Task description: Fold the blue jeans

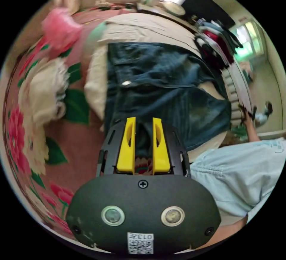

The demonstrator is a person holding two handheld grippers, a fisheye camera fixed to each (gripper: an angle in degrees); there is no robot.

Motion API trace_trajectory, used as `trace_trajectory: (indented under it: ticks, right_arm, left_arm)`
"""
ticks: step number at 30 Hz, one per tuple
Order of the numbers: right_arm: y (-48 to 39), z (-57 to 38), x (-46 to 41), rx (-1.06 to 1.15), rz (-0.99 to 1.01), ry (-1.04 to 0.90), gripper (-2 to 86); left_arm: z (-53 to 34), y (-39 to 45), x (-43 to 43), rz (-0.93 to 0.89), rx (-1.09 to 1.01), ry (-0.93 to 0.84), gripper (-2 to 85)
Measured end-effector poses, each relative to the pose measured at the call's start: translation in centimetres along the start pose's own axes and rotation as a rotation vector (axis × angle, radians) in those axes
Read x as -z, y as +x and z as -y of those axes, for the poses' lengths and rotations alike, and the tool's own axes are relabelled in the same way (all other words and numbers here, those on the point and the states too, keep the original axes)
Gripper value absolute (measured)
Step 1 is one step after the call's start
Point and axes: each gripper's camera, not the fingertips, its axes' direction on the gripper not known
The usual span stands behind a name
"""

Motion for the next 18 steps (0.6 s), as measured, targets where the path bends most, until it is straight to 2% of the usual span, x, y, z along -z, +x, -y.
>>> trace_trajectory:
  ticks: [5,8,14,18]
  right_arm:
    - [-2.8,6.1,-6.2,0.104,-0.049,-0.140,10.8]
    - [-3.8,8.0,-7.9,0.102,-0.020,-0.196,10.7]
    - [-5.7,9.6,-9.7,0.089,-0.067,-0.228,5.8]
    - [-8.0,11.3,-9.5,0.219,-0.199,-0.222,2.5]
  left_arm:
    - [9.9,13.2,-5.9,0.000,-0.420,-0.037,9.3]
    - [13.4,19.2,-9.0,-0.057,-0.557,-0.039,9.8]
    - [17.1,27.1,-14.5,0.046,-0.705,-0.058,12.9]
    - [18.6,29.4,-17.6,0.171,-0.732,-0.121,11.7]
